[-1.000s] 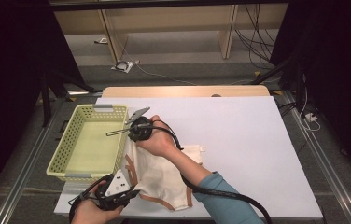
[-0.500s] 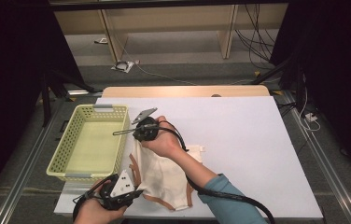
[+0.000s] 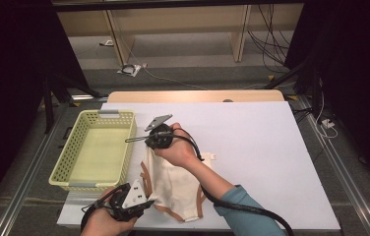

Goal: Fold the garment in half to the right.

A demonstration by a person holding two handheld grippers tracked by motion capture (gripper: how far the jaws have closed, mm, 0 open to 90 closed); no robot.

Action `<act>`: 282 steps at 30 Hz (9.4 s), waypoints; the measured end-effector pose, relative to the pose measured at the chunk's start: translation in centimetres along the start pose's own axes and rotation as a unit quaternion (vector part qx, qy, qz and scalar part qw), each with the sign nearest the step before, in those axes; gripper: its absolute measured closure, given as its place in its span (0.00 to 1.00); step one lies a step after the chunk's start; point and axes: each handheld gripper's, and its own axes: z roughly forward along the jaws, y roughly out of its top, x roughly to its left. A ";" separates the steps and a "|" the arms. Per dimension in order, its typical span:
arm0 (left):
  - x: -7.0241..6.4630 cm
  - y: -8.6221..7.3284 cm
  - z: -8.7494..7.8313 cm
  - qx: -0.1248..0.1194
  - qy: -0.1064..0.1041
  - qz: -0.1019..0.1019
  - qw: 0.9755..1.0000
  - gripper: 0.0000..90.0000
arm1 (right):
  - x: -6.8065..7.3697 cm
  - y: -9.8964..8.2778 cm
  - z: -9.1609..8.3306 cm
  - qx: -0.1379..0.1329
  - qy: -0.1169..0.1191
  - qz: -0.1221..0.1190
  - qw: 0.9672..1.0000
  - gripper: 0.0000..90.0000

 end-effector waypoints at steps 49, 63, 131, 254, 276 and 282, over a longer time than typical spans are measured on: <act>-0.6 1.9 0.6 -0.001 -0.005 0.038 0.999 0.92 | -2.4 -2.8 -3.2 -0.031 -0.017 0.033 0.999 0.99; -0.9 2.4 1.0 -0.004 -0.012 0.042 0.999 0.92 | -3.1 -3.9 -3.8 -0.029 -0.019 0.045 0.998 0.99; -1.2 4.6 1.7 0.001 -0.031 0.069 0.997 0.92 | -4.6 -6.0 -5.4 -0.031 -0.032 0.065 0.997 0.99; -2.3 6.7 3.9 0.017 -0.048 0.101 0.994 0.92 | -5.9 -8.0 -6.0 -0.023 -0.044 0.081 0.995 0.99; -2.6 6.8 4.6 0.029 -0.054 0.109 0.992 0.92 | -6.0 -8.7 -6.0 -0.019 -0.044 0.087 0.995 0.99; -2.6 6.9 4.8 0.030 -0.055 0.109 0.992 0.92 | -6.1 -8.9 -6.0 -0.018 -0.045 0.088 0.995 0.99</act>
